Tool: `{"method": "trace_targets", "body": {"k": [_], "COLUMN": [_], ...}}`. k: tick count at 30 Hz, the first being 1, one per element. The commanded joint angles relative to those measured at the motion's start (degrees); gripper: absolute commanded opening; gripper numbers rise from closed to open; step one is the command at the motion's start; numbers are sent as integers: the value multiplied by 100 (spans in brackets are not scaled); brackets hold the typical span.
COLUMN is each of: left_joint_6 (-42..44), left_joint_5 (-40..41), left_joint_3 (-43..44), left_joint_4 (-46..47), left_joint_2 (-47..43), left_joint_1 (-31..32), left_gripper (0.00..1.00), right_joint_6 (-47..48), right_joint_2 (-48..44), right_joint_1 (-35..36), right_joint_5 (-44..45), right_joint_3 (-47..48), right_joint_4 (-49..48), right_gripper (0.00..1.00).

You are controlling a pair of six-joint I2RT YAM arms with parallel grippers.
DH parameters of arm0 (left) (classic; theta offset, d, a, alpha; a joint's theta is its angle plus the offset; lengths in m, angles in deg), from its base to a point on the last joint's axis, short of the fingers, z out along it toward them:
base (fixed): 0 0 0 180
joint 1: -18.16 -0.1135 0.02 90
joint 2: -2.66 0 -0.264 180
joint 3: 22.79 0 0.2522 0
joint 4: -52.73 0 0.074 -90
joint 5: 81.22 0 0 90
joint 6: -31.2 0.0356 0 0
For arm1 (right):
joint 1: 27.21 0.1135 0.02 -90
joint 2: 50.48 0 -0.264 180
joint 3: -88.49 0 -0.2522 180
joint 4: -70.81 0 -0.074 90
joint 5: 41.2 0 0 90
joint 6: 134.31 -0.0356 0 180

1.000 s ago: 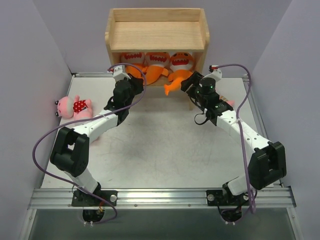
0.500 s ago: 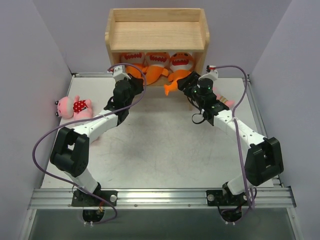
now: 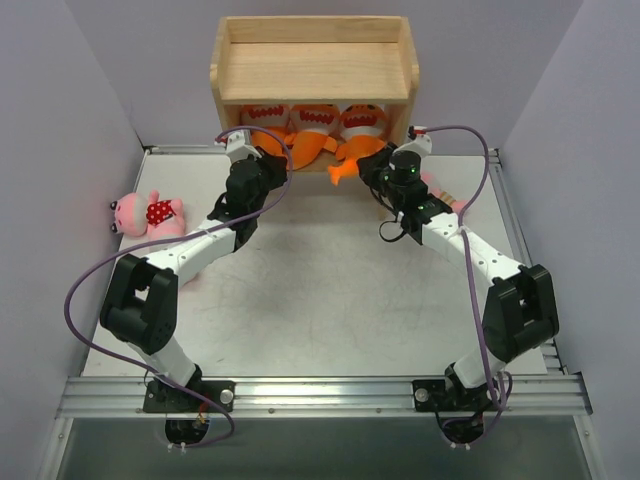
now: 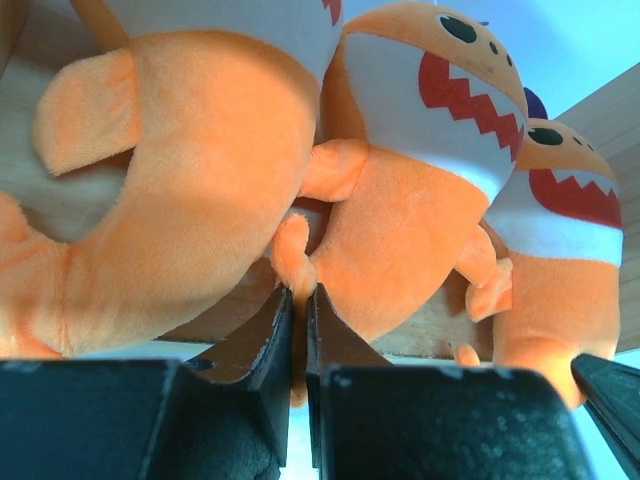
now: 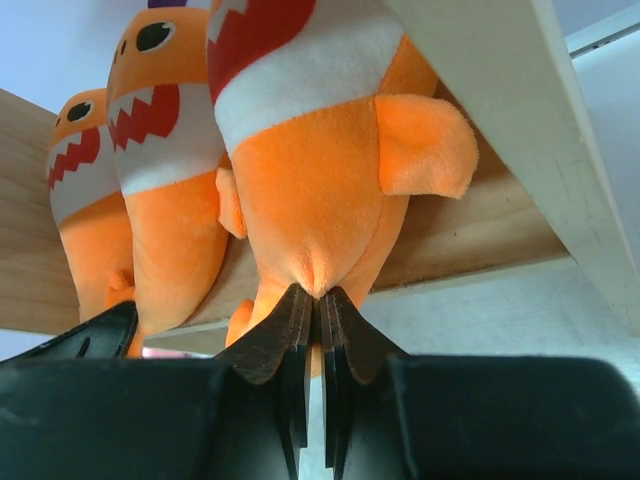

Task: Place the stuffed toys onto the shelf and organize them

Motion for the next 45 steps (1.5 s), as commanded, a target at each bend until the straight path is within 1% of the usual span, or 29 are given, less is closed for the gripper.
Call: {"method": "trace_targets", "body": {"k": [1,3,16,22,23,25,26,27,28,30,31,34,36,40,45], "left_joint_6": [25,16,-90,-98,-107,-107,-107,-107,-107,-107,-99,-107,-116,-90,-98], "left_joint_5": [-98,-107,-125,-125,-133,-142,-151,-160,-177,-221,-239,-257,-257,-283,-318], "left_joint_3": [126,126,82,74,74,74,82,82,82,74,82,74,65,74,12], "left_joint_4": [52,61,114,122,122,131,140,131,131,140,149,131,131,114,61], "left_joint_2": [-263,-263,-236,-245,-245,-245,-245,-254,-254,-280,-289,-350,-421,-561,-772], "left_joint_1": [4,4,4,4,4,4,4,4,4,4,4,4,4,4,4], "left_gripper": [14,14,14,14,14,18,20,21,22,25,26,27,29,38,44], "right_joint_6": [125,187,723,697,697,697,705,714,714,749,741,741,741,749,811], "right_joint_2": [97,141,457,501,502,493,467,449,414,326,300,168,89,-52,-236], "right_joint_1": [21,21,-14,-41,-49,-41,-41,-41,-41,-41,-41,-41,-41,-41,-41], "right_joint_5": [243,322,551,551,559,577,560,551,542,498,481,463,454,454,445], "right_joint_3": [364,461,733,742,742,734,725,716,690,672,663,602,593,628,637], "right_joint_4": [-246,-255,-387,-396,-396,-352,-343,-343,-343,-317,-308,-273,-229,-88,35], "right_gripper": [3,0,0,0,0,1,7,10,16,22,27,36,39,43,47]}}
